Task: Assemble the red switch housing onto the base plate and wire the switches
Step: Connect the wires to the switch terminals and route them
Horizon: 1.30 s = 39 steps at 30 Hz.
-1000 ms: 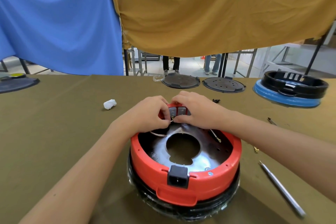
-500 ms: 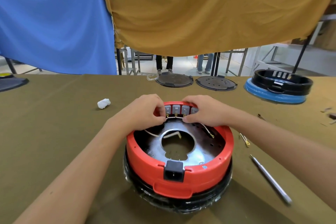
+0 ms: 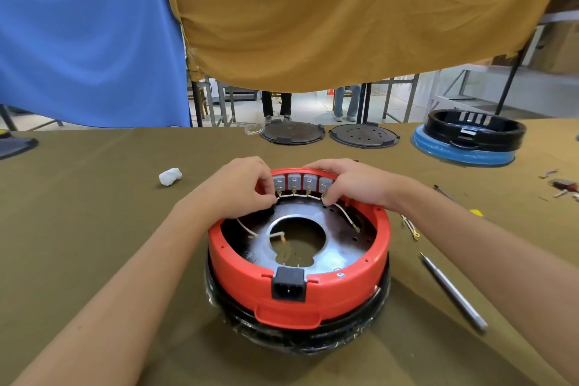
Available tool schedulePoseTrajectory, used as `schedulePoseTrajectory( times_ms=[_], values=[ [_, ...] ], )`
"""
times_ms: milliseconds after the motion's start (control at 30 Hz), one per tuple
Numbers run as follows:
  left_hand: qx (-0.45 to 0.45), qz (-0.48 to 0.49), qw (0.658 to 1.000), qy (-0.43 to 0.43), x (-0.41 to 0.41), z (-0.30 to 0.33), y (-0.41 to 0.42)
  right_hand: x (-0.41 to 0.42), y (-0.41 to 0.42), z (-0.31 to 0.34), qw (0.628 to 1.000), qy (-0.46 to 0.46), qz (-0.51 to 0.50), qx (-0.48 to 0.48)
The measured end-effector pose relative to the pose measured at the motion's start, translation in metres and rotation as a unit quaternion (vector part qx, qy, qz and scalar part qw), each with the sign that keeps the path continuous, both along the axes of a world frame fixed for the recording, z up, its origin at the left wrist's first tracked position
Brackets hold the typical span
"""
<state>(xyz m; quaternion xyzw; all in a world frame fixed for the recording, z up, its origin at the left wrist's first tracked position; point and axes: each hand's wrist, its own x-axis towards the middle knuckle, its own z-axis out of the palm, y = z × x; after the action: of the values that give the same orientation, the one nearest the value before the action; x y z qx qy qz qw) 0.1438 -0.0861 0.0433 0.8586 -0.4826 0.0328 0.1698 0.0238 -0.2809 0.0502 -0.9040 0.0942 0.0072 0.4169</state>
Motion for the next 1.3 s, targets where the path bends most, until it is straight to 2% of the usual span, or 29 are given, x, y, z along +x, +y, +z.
schedulePoseTrajectory(
  times_ms=[167,333,500,633,700,800,867,967,1133,1233,1300],
  values=[
    [0.0,0.002,1.0,0.004,0.0,0.0,0.0,0.0,-0.001,0.002,0.999,0.01,0.009,-0.031],
    [-0.003,0.002,1.0,0.016,0.0,0.0,0.0,-0.003,-0.003,-0.003,0.996,-0.006,0.002,0.094],
    [-0.014,-0.001,0.999,0.032,0.0,-0.001,0.001,-0.002,-0.006,-0.003,0.999,0.0,0.023,0.026],
    [-0.037,0.004,0.998,0.057,-0.002,0.001,0.002,-0.001,-0.007,-0.004,0.998,0.004,0.021,0.062],
    [-0.081,0.013,0.991,0.102,-0.003,0.005,0.004,-0.002,-0.007,-0.005,0.998,-0.002,0.01,0.062],
    [-0.153,0.031,0.963,0.221,-0.001,0.012,0.013,-0.007,-0.009,-0.006,0.998,-0.008,-0.017,0.056],
    [-0.145,0.05,0.949,0.274,0.002,0.017,0.018,-0.011,-0.011,-0.007,0.996,-0.015,-0.041,0.082],
    [-0.103,0.073,0.946,0.3,0.006,0.019,0.022,-0.015,-0.016,-0.006,0.983,-0.037,-0.108,0.146],
    [-0.116,0.136,0.914,0.365,0.014,0.009,0.025,-0.012,-0.017,-0.007,0.932,-0.083,-0.262,0.237],
    [-0.108,0.165,0.895,0.401,0.016,0.004,0.023,-0.011,-0.015,-0.006,0.924,-0.081,-0.307,0.214],
    [-0.108,0.185,0.897,0.386,0.016,-0.001,0.018,-0.011,-0.013,-0.004,0.93,-0.07,-0.312,0.18]
  ],
)
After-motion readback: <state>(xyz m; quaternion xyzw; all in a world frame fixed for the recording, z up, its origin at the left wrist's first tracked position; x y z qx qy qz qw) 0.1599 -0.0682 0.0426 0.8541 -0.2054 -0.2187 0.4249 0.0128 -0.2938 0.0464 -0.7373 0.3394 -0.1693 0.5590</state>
